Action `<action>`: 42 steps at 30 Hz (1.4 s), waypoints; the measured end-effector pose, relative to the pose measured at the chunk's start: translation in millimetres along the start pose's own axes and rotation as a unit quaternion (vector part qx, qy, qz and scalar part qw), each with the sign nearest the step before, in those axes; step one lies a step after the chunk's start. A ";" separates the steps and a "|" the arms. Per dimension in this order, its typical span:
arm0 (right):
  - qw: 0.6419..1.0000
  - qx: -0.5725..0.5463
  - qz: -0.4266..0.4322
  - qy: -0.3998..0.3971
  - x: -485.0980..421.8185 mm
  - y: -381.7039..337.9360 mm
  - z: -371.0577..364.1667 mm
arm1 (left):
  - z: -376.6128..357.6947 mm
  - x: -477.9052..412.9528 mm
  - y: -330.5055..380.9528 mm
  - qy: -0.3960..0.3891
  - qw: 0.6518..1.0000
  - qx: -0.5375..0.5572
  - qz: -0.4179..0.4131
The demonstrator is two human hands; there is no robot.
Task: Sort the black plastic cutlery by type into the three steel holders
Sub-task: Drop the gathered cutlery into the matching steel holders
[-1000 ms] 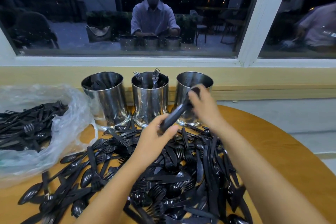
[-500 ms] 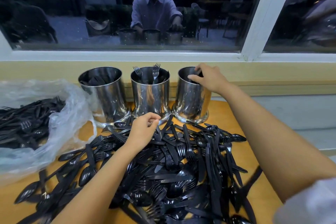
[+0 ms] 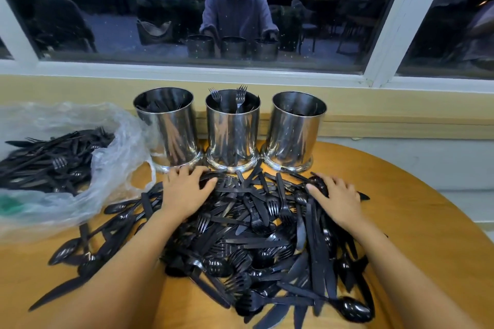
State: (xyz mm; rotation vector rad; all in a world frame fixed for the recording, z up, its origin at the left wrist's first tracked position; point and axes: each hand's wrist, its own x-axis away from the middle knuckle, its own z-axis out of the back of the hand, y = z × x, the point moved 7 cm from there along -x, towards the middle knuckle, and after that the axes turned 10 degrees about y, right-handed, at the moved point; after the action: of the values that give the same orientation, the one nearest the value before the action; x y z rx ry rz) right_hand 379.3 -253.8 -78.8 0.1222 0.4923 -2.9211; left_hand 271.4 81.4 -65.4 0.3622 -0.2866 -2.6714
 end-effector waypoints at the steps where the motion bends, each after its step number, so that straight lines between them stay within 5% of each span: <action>1: 1.000 0.006 0.004 -0.001 3.1 -2.0 -4.3 | -3.1 1.7 5.8 -0.012 1.000 -0.016 -0.012; 12: 0.982 -0.101 0.146 -0.056 36.8 -64.9 -18.9 | 3.0 49.3 42.6 -0.067 0.997 0.029 -0.037; 19: 0.991 -0.094 0.093 0.032 75.8 -47.8 30.5 | 59.9 83.5 13.5 0.020 0.998 -0.028 -0.053; 24: 0.997 -0.079 0.012 -0.002 152.5 -8.6 41.9 | 79.6 131.6 -86.2 0.048 0.995 -0.002 0.090; 29: 0.997 -0.076 0.016 -0.018 207.5 -5.8 26.6 | 61.3 173.3 -144.6 -0.025 0.986 0.017 0.163; 34: 0.998 -0.014 0.055 0.001 217.9 -27.2 7.7 | 46.2 190.0 -99.7 -0.019 0.992 0.052 0.115; 42: 0.994 -0.061 0.092 -0.015 205.8 -71.3 -7.0 | 33.6 200.5 -10.6 -0.033 0.993 0.112 0.031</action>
State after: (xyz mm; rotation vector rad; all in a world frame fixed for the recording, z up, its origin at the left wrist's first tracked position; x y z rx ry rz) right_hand 164.4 -218.0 -85.3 0.1020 0.6182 -2.7028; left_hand 82.0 7.8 -78.0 0.3275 -0.6104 -2.5989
